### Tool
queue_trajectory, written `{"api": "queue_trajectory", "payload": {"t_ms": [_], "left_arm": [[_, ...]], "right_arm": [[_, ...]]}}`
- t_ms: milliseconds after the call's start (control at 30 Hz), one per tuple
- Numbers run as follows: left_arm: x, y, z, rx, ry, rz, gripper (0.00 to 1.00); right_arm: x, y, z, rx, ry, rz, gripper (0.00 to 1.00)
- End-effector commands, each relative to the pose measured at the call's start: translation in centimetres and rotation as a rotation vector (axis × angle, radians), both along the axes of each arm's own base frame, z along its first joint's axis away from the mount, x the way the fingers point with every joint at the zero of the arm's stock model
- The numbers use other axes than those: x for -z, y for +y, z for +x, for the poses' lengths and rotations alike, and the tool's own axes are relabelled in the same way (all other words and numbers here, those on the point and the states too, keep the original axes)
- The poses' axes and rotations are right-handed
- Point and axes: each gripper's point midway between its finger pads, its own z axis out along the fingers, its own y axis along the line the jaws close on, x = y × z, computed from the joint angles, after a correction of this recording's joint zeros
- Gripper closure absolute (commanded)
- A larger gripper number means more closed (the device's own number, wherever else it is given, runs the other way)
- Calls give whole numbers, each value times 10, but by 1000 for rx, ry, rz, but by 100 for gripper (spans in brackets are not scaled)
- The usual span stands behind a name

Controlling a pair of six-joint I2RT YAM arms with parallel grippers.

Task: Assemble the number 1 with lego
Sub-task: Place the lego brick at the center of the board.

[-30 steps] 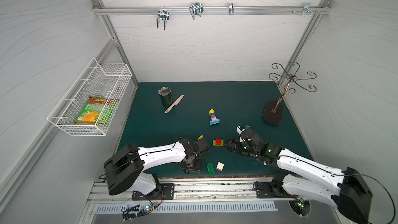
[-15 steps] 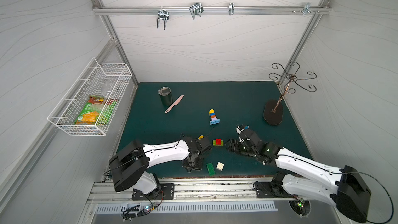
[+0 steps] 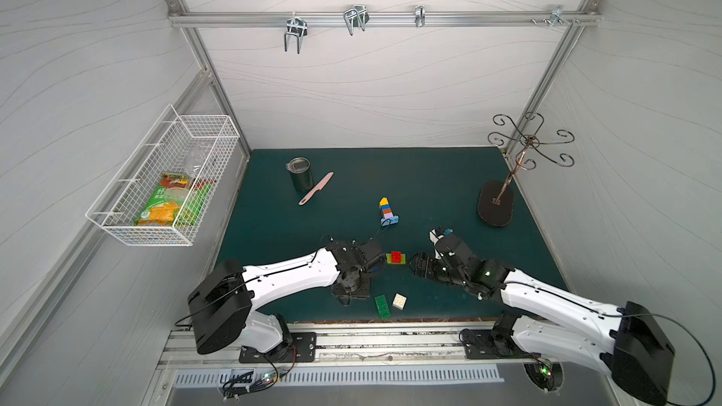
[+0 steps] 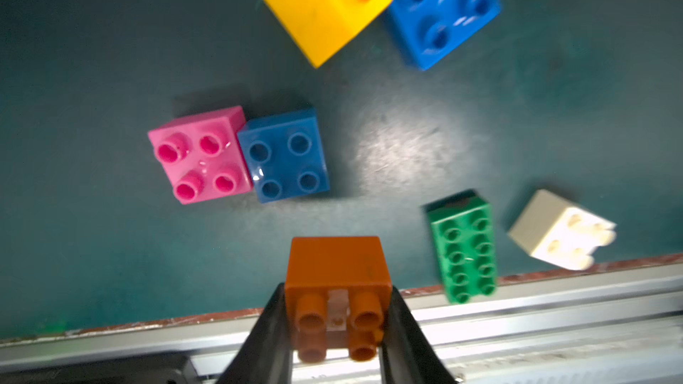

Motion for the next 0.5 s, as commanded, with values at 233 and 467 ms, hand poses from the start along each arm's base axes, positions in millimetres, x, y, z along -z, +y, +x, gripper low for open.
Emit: {"api": "queue_trajectory", "payload": {"t_ms": [233, 467], "left_arm": [[-20, -62, 40, -22, -20, -17, 84], [16, -74, 39, -48, 7, -7, 87]], "right_arm": [[-9, -28, 2, 109, -57, 36, 22], [-6, -30, 3, 116, -46, 62, 22]]}}
